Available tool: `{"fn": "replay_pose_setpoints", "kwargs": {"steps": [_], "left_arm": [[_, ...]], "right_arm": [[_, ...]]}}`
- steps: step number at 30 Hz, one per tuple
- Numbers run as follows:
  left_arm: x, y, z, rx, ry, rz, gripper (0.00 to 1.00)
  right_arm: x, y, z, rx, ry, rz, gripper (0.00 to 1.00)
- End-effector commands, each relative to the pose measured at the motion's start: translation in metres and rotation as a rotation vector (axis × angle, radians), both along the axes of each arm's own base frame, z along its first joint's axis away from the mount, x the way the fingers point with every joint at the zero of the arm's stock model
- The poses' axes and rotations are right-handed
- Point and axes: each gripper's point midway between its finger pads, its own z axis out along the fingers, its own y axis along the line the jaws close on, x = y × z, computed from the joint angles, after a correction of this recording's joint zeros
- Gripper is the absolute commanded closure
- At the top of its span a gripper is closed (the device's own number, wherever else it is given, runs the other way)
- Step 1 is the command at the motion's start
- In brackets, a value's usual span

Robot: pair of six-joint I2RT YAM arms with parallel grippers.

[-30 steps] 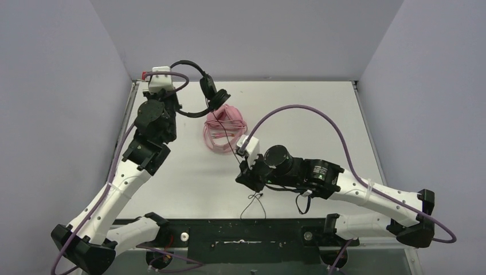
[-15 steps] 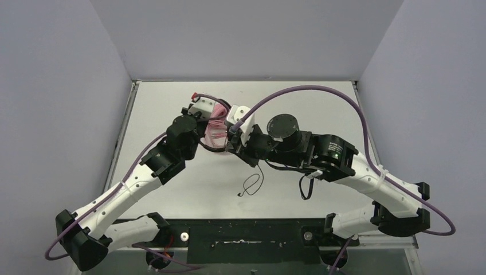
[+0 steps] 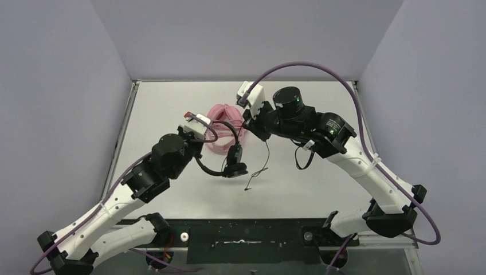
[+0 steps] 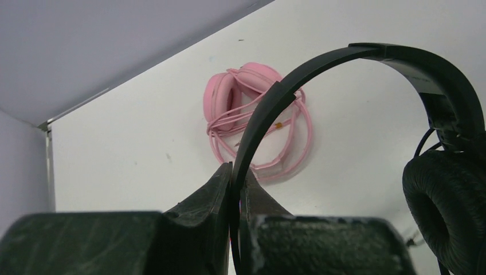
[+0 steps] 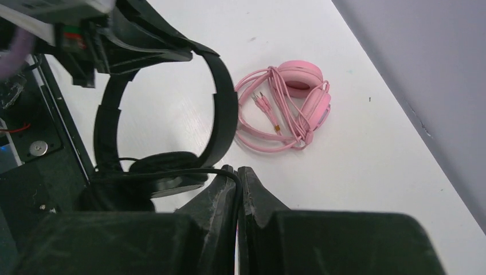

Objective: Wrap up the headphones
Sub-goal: Wrap the headphones cable around the headphones.

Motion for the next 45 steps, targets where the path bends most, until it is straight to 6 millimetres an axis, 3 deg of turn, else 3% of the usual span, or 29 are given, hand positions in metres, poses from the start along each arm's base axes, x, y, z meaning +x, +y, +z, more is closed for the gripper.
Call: {"fn": "replay_pose_setpoints", "kwargs": {"steps": [1,6,12,16,23,32,37,45], "left_arm": [[-0.033,-0.033,0.021,-0.128,0.021,-0.246,1.00],[-0.045,-0.029,0.034,-0.209,0.023,-0.262,1.00],[-0.053,-0.024,0.062,-0.399,0.014,-0.229,1.00],[-0.053,-0.023,0.079,-0.532,0.033,-0.187,1.00],[-0.051,-0.035,0.122,-0.795,0.023,-0.202,1.00],[-0.044,-0.035,0.170,-0.992,0.011,-0.167,1.00],[-0.041,-0.034,0.187,-1.008,0.007,-0.149,1.00],[-0.033,-0.017,0.223,-1.038,-0.063,-0.071,1.00]], "right_arm": [[0.009,-0.005,0.027,0.108,-0.048,0.020,1.00],[0.024,-0.019,0.019,0.130,-0.021,-0.032,1.00],[0.042,-0.039,-0.006,0.171,0.035,-0.135,0.99],[0.049,-0.038,-0.023,0.215,0.077,-0.158,0.97],[0.055,-0.017,-0.040,0.403,0.092,-0.147,0.90],[0.065,0.017,-0.046,0.691,0.075,-0.069,0.84],[0.067,0.040,-0.054,0.719,0.058,-0.033,0.84],[0.072,0.064,-0.087,0.718,0.058,-0.035,0.82]]}}
